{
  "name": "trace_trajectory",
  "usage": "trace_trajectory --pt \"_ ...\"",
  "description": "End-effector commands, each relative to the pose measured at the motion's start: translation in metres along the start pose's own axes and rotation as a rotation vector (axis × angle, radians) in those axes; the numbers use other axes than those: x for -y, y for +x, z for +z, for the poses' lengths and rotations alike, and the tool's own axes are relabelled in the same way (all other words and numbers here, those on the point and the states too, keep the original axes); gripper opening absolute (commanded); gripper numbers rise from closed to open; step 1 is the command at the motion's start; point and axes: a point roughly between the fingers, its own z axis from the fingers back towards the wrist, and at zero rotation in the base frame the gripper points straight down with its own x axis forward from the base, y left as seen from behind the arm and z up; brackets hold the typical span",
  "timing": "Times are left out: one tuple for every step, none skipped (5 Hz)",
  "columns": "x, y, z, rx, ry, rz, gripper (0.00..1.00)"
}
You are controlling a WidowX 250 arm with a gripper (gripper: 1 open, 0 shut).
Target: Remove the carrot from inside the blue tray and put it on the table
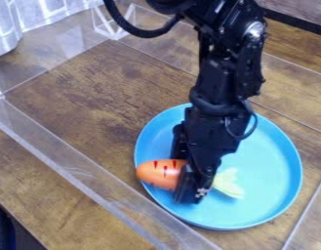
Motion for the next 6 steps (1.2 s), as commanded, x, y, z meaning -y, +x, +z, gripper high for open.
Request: trace_trajectory --pt "-0.0096 0.0017 0.0183 0.042 0.037 0.01 0.0" --pt "-0.0109 0.0008 0.0178 0.034 0.038 0.006 0.0" --pt "-0.0127 0.0007 0.0154 0.028 0.036 0.005 0.0" --pt "-0.0141 -0.0003 0.0148 0.019 0.038 0.002 0.0" --pt "-0.0158 -0.0008 0.0131 0.012 0.037 0.001 0.0" --pt "-0.0175 -0.0008 0.0105 0.007 0.035 0.001 0.0"
